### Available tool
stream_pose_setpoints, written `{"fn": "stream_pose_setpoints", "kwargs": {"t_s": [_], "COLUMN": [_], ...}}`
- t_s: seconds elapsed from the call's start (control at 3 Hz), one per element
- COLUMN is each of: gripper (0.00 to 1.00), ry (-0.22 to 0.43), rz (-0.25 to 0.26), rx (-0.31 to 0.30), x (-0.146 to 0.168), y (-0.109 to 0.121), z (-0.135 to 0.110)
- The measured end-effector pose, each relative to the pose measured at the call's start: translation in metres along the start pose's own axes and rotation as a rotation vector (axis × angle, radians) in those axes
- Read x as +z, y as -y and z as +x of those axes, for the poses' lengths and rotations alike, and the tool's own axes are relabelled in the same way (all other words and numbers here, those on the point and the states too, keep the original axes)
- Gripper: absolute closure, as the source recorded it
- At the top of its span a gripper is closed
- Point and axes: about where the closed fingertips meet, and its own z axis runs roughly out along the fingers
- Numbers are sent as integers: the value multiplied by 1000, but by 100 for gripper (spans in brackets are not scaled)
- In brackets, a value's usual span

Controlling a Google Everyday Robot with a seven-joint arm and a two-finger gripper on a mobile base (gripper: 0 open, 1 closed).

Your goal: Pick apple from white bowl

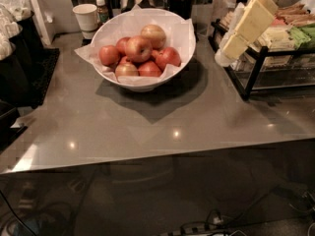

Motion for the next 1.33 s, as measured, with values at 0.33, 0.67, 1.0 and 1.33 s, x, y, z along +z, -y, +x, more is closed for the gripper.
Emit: {"fn": "stream_pose_setpoints", "kwargs": {"t_s": [0.33,0.67,1.0,1.33], "gripper": [0,0,0,0], "ry": [45,95,100,139], "rz": [9,-67,-84,-37], "rx": [18,-16,-24,40], "x": [44,101,111,116], "y": [17,24,24,31], "z": [-19,-53,-58,-55]}}
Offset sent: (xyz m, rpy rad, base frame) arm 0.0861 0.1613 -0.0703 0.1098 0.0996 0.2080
